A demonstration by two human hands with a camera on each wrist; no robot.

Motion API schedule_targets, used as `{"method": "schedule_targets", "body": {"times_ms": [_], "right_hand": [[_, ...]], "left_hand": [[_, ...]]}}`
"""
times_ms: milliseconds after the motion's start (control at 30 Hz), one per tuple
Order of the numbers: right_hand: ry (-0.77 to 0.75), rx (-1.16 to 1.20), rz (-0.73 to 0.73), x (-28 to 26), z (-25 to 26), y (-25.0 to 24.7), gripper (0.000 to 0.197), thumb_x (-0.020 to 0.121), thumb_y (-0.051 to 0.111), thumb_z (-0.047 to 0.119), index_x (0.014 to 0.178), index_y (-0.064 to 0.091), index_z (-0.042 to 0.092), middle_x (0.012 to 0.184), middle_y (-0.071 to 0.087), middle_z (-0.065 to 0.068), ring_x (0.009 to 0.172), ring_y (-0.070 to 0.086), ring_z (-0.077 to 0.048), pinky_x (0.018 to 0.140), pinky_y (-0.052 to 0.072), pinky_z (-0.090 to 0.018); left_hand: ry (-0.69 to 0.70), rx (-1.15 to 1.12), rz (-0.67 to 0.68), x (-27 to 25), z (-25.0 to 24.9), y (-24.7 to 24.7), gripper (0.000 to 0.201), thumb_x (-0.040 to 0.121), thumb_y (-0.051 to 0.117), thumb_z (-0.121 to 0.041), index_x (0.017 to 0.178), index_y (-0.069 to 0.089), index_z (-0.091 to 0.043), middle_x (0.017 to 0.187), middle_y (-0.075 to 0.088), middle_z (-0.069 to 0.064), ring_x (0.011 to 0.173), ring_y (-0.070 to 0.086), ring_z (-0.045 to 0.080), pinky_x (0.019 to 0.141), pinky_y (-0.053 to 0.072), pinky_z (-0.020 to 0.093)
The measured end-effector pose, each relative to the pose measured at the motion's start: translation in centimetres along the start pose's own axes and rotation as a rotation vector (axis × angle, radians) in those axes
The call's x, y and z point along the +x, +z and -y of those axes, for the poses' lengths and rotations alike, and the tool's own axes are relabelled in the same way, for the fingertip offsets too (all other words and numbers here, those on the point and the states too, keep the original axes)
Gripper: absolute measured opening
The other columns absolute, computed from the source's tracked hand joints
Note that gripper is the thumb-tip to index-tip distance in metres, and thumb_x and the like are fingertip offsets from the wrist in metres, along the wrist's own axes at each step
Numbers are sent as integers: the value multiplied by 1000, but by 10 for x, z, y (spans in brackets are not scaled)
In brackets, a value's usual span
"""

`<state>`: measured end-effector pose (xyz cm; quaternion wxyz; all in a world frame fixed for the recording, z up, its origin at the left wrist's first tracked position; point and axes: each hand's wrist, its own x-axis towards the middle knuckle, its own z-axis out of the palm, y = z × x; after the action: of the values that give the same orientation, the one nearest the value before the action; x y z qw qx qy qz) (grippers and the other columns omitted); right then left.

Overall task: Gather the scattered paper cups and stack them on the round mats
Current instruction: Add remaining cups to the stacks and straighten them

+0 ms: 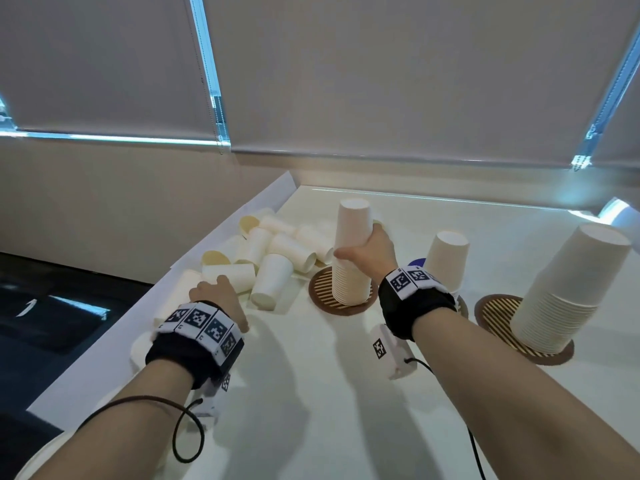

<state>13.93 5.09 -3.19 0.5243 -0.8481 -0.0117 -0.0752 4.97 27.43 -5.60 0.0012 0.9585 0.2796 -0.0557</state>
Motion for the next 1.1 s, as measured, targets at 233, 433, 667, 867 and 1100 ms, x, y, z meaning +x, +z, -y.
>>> {"method": "schedule_targets", "body": {"times_ms": [233, 433, 667, 867, 1100], "right_hand": [[-248, -32, -252, -29, 9, 11, 83, 68, 75, 23, 137, 31, 6, 134, 34, -12, 124, 36, -27, 106, 35, -37], [-496, 198, -94, -92, 23, 21, 51, 81, 68, 25, 124, 45, 9, 118, 48, -1, 105, 45, -5, 86, 38, -7], [347, 655, 103, -90, -2, 24, 36, 84, 64, 19, 115, 47, 11, 104, 58, -5, 92, 58, -22, 77, 49, -35], [525, 880, 193, -81, -19, 9, 46, 73, 74, 29, 115, 58, 17, 112, 65, -11, 100, 63, -28, 72, 54, -39], [517, 994, 83, -68, -44, -19, 50, 75, 76, 24, 116, 58, 3, 112, 66, -14, 104, 63, -29, 80, 55, -45]], "left_hand": [[130, 31, 84, -13, 6, 11, 43, 84, 59, -21, 120, 37, -13, 117, 56, 8, 109, 57, 28, 90, 47, 36], [330, -321, 30, -34, -28, -31, 87, 65, 80, -11, 136, 29, -16, 114, 59, 10, 102, 60, 28, 84, 52, 37], [621, -1044, 440, -55, -60, -62, 85, 65, 82, -4, 136, 39, -20, 120, 55, 3, 107, 58, 16, 84, 47, 25], [606, -1563, 575, -56, -79, -49, 32, 77, 52, 17, 92, 55, -12, 89, 61, 5, 77, 62, 17, 69, 51, 25], [279, -910, -128, -11, -81, -48, 19, 85, 63, -21, 101, 61, -11, 108, 64, 10, 99, 60, 26, 79, 47, 31]]}}
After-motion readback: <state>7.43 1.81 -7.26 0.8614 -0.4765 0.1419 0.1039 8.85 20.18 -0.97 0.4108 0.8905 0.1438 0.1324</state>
